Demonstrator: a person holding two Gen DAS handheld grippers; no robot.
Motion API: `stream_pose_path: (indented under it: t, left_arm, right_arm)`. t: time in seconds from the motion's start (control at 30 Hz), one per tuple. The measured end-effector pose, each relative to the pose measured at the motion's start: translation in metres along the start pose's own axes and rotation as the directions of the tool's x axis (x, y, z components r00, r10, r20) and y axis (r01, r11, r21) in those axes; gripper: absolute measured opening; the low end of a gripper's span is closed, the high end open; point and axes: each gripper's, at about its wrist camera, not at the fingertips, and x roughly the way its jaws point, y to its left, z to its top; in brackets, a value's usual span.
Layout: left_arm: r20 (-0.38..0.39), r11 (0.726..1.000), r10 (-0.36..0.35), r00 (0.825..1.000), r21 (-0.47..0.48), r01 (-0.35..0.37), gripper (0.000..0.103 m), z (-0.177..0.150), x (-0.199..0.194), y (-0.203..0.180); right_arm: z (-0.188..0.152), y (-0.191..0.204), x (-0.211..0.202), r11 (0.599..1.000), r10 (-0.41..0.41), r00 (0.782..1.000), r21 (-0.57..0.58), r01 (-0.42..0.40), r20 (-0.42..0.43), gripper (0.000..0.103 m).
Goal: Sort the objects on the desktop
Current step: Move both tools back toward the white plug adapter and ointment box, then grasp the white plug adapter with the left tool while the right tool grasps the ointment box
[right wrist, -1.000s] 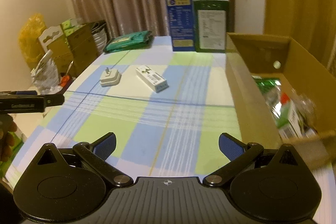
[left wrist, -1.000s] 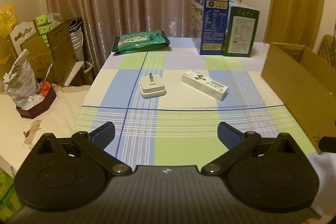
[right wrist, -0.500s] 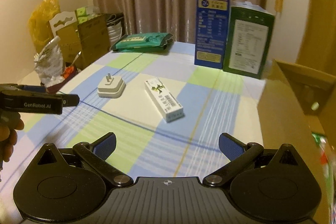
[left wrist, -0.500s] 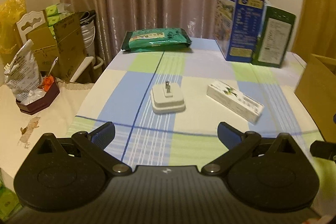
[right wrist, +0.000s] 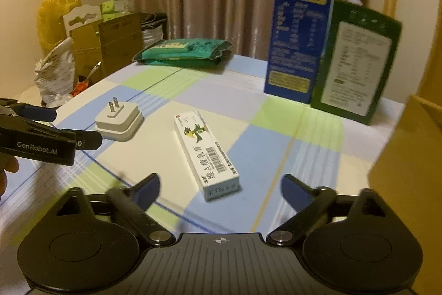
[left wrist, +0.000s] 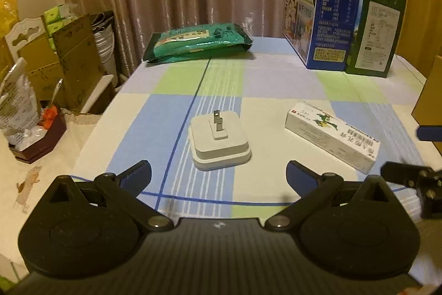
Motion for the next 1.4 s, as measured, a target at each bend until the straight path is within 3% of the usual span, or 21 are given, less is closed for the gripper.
stream_pose_path:
  t: [0.3,0.6,0.77,0.9,0.97,1.0,1.2,1.4]
  left_arm:
    - [0.005,1.000,-0.024,1.000,-0.003,0.024,0.101,0.004,0.032,0.003]
    - [0.015,1.000,0.021,1.000,-0.002,-0.021,0.096,0.008,0.055,0.000]
    - [-0.001,0.999,0.025,1.000,-0.028,-0.025,0.086,0.006,0.064,0.007]
    - [0.005,1.000,0.016,1.000,-0.014,-0.016,0.076,0.004,0.066,0.005]
    - [0.008,1.000,0.004,1.000,-0.003,-0.004,0.062,0.005,0.065,0.003]
    - [0.008,1.000,0.000,1.000,-0.002,0.000,0.061,0.006,0.064,0.002]
    - [-0.011,0.999,-0.031,0.999,0.027,0.031,0.061,0.001,0.054,-0.007]
    - [-0.075,0.980,-0.127,0.989,0.143,0.136,0.060,-0.009,0.030,-0.043]
  right_arm:
    - [0.000,-0.004,0.033,1.000,0.021,1.000,-0.017,-0.022,-0.015,0.079]
    - [-0.004,-0.006,0.051,1.000,0.025,0.999,-0.014,-0.025,-0.028,0.064]
    - [-0.001,-0.003,0.053,0.999,0.036,0.999,-0.011,-0.036,-0.022,0.050]
    - [0.002,0.001,0.054,1.000,0.022,0.999,-0.010,-0.023,-0.036,0.046]
    - [0.003,0.002,0.053,1.000,0.012,0.999,0.000,-0.012,-0.046,0.040]
    - [0.003,0.003,0.053,1.000,0.003,0.999,0.002,-0.003,-0.050,0.039]
    - [-0.006,0.001,0.036,0.998,-0.036,0.997,0.044,0.040,-0.074,0.035]
    - [-0.031,-0.004,-0.001,0.991,-0.104,0.988,0.077,0.114,-0.115,0.035]
